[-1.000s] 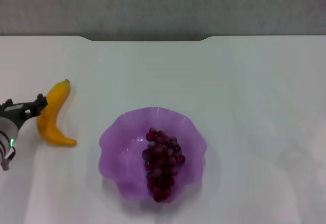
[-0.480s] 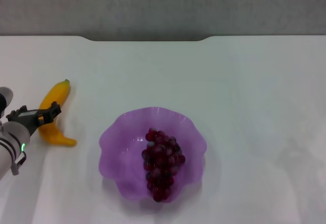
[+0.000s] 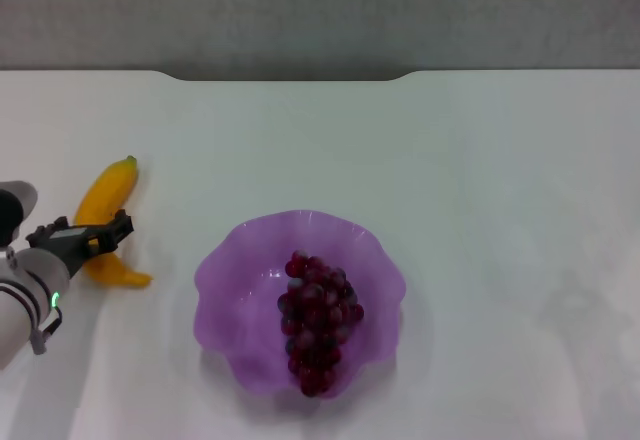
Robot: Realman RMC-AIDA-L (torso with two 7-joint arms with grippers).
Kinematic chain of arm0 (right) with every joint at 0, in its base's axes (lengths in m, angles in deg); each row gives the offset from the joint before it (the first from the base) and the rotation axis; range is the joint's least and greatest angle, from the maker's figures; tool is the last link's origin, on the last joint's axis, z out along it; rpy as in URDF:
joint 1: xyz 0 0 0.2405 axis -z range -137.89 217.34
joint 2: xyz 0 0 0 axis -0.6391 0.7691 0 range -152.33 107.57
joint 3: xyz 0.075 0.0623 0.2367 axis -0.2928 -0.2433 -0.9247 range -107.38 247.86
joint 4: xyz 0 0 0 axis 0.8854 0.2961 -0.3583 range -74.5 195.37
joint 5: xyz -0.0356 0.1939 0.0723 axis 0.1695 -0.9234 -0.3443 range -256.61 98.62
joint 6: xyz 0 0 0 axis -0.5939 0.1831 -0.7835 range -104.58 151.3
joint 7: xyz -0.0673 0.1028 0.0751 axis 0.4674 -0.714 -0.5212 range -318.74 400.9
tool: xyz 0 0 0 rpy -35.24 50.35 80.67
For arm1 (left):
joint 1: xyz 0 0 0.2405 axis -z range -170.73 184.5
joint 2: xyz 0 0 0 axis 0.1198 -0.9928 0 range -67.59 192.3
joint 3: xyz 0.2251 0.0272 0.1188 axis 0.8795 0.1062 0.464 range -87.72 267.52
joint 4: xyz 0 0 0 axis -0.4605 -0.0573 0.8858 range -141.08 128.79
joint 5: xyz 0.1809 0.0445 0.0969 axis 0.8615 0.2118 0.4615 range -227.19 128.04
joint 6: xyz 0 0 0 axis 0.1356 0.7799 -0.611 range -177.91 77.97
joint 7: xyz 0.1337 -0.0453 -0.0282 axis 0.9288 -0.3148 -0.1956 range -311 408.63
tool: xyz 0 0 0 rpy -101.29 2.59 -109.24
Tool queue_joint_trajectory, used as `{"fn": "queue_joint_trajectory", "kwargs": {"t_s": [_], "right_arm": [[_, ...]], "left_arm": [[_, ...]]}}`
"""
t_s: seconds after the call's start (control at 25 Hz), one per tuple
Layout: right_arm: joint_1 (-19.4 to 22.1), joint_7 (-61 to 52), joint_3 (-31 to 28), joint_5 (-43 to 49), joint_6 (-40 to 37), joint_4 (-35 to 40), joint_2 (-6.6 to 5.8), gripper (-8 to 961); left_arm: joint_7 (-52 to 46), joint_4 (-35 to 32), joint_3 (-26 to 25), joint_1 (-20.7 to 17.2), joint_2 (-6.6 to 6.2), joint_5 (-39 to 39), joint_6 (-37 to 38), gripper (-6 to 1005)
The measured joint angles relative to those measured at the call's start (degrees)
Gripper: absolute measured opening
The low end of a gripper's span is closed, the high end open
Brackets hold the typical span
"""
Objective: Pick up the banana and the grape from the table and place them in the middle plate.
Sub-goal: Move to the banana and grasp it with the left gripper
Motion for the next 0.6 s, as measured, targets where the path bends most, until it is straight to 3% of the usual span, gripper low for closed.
{"fn": "queue_joint_trajectory", "kwargs": {"t_s": [0.2, 0.6], "right_arm": [[0.0, -0.02, 0.0, 0.0, -0.11, -0.07, 0.0, -1], [0.0, -0.11, 0.1, 0.0, -0.33, 0.02, 0.0, -1]], "left_arm": [[-2.62, 0.0, 3.05, -0.15, -0.08, -0.04, 0.23, 873], [-2.68, -0.37, 3.31, -0.15, -0.12, -0.1, 0.34, 873]]}}
